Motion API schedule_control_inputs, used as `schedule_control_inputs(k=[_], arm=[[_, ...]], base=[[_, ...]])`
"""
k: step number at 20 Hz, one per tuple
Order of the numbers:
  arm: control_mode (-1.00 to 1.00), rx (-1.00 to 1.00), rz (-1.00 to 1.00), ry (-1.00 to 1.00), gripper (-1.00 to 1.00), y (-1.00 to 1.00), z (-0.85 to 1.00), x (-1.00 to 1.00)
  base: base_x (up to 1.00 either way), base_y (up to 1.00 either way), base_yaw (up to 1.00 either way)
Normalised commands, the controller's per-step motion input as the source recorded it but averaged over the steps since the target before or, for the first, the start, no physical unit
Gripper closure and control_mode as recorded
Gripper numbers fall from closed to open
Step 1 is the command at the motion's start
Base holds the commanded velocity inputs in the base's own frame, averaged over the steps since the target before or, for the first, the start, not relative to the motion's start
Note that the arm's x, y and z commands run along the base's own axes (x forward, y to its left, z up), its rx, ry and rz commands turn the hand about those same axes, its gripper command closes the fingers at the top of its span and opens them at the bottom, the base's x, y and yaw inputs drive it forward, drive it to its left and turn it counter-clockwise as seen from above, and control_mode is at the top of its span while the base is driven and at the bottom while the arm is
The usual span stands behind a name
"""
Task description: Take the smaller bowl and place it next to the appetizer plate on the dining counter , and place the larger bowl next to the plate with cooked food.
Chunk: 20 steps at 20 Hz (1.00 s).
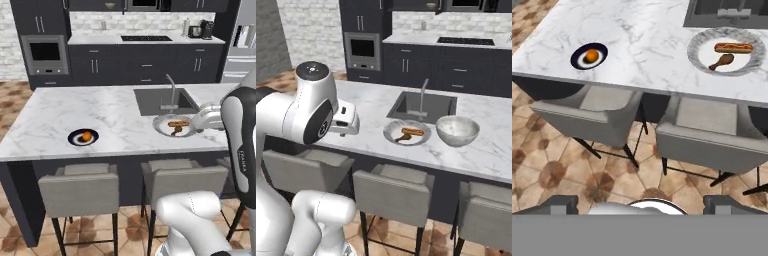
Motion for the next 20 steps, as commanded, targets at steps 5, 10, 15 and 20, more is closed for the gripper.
schedule_control_inputs(k=[5, 10, 15, 20], arm=[[1.00, 0.00, 0.00, 0.00, -1.00, 0.00, 0.00, 0.00], [1.00, 0.00, 0.00, 0.00, -1.00, 0.00, 0.00, 0.00], [1.00, 0.00, 0.00, 0.00, -1.00, 0.00, 0.00, 0.00], [1.00, 0.00, 0.00, 0.00, -1.00, 0.00, 0.00, 0.00]], base=[[0.37, 1.00, 0.00], [0.33, 1.00, -0.01], [0.21, 1.00, -0.02], [0.41, 1.00, 0.00]])
